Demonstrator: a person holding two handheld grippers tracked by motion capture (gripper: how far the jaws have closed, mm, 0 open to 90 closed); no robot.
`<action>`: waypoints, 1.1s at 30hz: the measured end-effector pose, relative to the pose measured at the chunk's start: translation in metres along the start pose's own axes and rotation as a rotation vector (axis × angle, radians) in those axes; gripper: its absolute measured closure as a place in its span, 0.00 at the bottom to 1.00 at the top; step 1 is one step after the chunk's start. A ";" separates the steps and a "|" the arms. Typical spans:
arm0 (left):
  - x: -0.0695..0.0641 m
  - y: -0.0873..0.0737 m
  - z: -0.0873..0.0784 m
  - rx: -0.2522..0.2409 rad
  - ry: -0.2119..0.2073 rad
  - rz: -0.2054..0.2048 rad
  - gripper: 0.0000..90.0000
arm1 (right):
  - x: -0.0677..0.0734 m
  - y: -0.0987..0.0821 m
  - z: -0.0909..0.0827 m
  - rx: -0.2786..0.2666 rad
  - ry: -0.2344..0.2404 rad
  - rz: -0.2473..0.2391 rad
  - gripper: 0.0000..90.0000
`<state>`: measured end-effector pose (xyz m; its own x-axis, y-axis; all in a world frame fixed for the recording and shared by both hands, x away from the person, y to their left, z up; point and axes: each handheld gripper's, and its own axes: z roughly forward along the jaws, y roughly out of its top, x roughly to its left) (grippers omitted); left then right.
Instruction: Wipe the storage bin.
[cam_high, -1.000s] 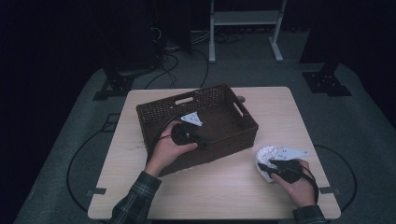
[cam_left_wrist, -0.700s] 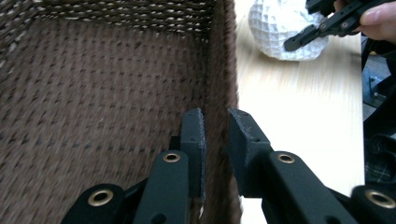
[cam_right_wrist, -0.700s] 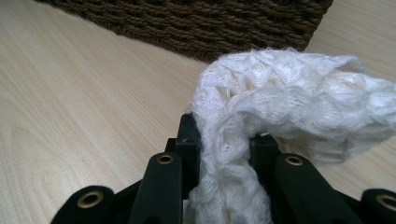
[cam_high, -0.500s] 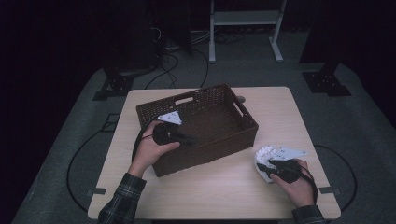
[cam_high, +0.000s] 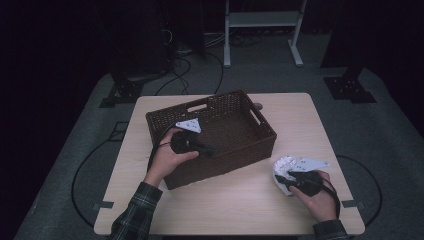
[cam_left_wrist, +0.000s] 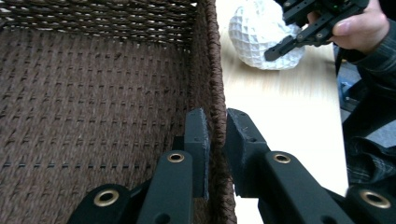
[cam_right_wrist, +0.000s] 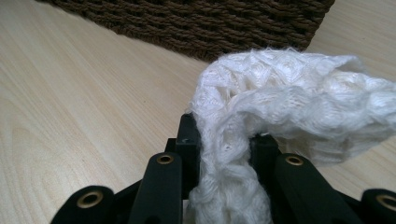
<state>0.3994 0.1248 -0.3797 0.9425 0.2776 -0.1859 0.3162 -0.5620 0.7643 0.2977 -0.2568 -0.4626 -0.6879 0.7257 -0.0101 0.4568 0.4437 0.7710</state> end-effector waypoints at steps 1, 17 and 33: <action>0.001 0.000 0.000 0.008 -0.005 0.009 0.87 | 0.000 0.000 0.000 -0.001 0.000 -0.002 0.79; -0.007 -0.003 0.006 0.039 -0.004 0.000 0.92 | 0.001 0.000 0.000 -0.002 0.000 0.000 0.79; -0.009 -0.006 0.017 0.019 0.000 -0.018 0.89 | 0.002 0.000 0.001 0.000 0.001 -0.001 0.79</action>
<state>0.3912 0.1123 -0.3935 0.9368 0.2877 -0.1990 0.3347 -0.5715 0.7492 0.2970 -0.2543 -0.4630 -0.6891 0.7246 -0.0098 0.4562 0.4443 0.7710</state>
